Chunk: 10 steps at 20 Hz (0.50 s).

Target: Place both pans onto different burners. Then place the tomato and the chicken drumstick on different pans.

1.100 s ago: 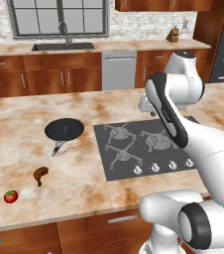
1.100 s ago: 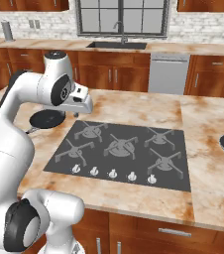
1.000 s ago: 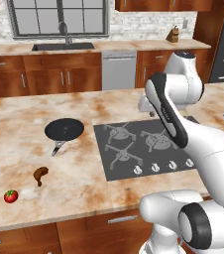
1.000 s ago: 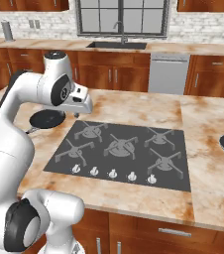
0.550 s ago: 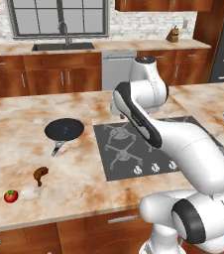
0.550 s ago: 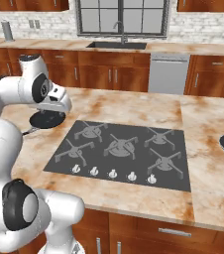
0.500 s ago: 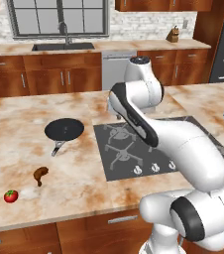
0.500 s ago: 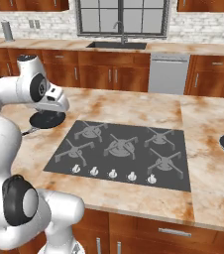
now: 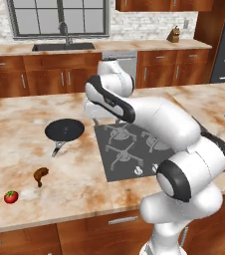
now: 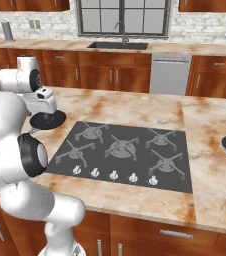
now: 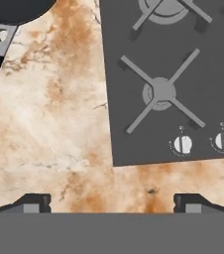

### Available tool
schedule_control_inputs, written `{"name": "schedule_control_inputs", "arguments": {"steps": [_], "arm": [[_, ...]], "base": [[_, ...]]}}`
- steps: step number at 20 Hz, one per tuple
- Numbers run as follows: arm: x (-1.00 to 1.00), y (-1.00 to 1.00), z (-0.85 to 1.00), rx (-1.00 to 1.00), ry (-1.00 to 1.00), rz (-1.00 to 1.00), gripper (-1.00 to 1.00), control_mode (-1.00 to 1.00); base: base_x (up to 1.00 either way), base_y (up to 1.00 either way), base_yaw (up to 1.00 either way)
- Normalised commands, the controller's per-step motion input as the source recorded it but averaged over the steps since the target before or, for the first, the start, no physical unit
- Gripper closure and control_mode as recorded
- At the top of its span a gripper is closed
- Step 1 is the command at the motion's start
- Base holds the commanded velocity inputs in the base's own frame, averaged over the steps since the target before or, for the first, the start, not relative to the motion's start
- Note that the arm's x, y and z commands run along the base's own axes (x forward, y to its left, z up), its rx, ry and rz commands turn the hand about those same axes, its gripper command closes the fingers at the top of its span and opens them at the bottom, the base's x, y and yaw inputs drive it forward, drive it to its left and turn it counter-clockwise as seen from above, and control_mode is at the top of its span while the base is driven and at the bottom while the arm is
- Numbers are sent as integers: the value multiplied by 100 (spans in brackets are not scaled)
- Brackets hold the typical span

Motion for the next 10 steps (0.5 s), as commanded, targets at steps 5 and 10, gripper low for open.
{"name": "schedule_control_inputs", "arguments": {"steps": [5, 10], "arm": [[12, 46, -64, 1, 1, 0, -100, -100], [35, 53, -34, 1, 0, 0, -100, -100]], "base": [[0, 0, 0], [0, 0, 0]]}}
